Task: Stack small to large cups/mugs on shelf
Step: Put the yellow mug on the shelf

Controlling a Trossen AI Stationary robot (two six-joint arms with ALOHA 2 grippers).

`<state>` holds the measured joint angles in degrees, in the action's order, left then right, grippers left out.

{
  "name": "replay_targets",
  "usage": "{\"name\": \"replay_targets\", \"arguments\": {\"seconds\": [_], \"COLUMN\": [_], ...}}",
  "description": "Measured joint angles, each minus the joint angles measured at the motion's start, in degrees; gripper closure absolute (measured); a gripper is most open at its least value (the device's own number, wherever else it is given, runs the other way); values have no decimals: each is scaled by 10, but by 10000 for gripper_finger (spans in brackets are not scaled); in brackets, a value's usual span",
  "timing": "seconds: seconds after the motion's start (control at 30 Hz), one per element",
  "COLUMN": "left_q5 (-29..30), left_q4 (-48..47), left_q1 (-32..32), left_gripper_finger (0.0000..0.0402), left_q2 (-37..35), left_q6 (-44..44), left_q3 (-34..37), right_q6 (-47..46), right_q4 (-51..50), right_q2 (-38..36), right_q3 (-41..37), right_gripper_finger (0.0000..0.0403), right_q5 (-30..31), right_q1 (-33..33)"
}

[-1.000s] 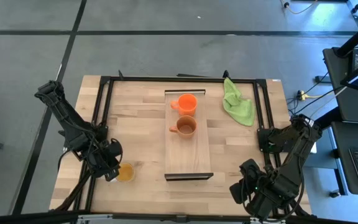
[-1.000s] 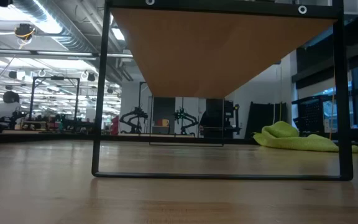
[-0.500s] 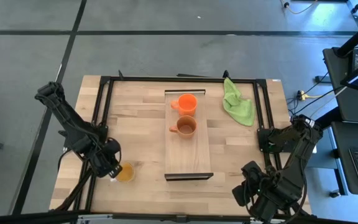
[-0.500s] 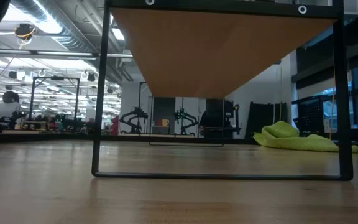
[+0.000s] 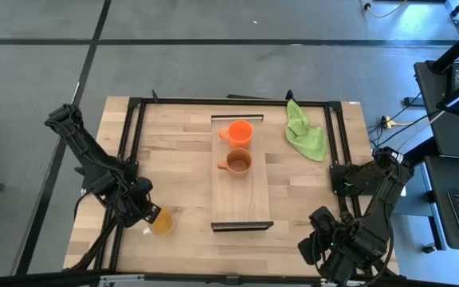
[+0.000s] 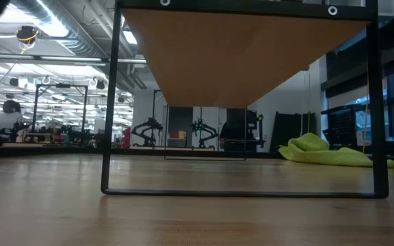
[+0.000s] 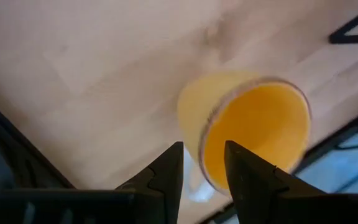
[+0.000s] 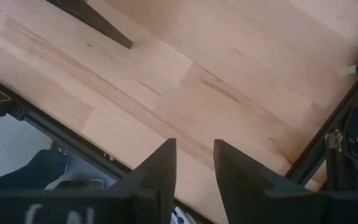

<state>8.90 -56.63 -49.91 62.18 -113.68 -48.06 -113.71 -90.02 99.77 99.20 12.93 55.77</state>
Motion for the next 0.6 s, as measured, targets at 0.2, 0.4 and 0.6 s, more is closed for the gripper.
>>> {"name": "replay_targets", "arguments": {"seconds": [0.2,0.4,0.6], "left_q5": [2,15,15], "left_q4": [36,38,42], "left_q1": [-55,-66,-56], "left_gripper_finger": [291,291,291], "left_q2": [9,16,48], "left_q6": [-95,-122,-122], "left_q3": [0,0,0], "right_q6": [0,9,6], "right_q4": [0,0,0], "right_q2": [0,0,0], "right_q3": [0,0,0], "right_gripper_finger": [295,295,295], "right_q5": [0,8,9], "right_q1": [1,1,1]}}
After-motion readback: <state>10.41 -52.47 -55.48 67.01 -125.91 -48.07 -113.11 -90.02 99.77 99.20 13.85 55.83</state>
